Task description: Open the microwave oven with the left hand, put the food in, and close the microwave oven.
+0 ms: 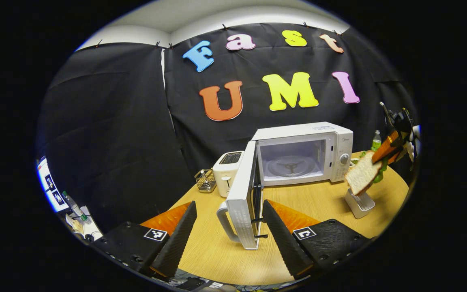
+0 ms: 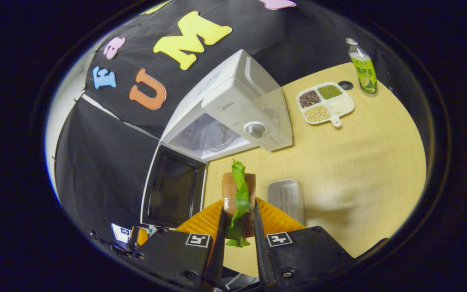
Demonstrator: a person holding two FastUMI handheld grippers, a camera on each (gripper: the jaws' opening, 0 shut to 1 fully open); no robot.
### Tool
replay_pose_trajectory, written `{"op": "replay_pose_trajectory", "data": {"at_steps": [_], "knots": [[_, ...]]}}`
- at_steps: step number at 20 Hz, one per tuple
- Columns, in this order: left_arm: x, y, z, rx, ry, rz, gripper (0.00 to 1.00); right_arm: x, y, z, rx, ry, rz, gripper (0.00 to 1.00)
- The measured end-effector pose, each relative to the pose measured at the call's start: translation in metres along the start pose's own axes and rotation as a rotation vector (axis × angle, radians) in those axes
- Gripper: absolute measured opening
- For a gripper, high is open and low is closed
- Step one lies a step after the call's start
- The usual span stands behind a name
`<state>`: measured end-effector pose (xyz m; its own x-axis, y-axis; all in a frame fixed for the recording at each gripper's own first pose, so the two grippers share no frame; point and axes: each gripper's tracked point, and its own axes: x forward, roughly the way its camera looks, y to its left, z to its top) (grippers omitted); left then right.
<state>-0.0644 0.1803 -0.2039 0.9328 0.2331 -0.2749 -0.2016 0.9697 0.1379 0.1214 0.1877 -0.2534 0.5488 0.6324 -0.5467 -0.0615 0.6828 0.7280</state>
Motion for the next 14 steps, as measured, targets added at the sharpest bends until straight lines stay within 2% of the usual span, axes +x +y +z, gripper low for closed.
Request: {"op": "replay_pose_trajectory", "data": {"at_steps": [3,6,14], "knots": [[0.0,0.005,-0.001,0.004,-0.006,-0.029,0.96,0.035,0.028,0.007,0.075,-0.101,0.038,0.37],[0.0,0.013,-0.001,0.024,-0.026,-0.051,0.96,0.075,0.05,0.013,0.2,-0.208,0.095,0.37],[0.016,0.027,-0.019,0.007,-0.016,-0.086,0.96,0.171,0.067,0.033,0.38,-0.493,0.144,0.37]]}}
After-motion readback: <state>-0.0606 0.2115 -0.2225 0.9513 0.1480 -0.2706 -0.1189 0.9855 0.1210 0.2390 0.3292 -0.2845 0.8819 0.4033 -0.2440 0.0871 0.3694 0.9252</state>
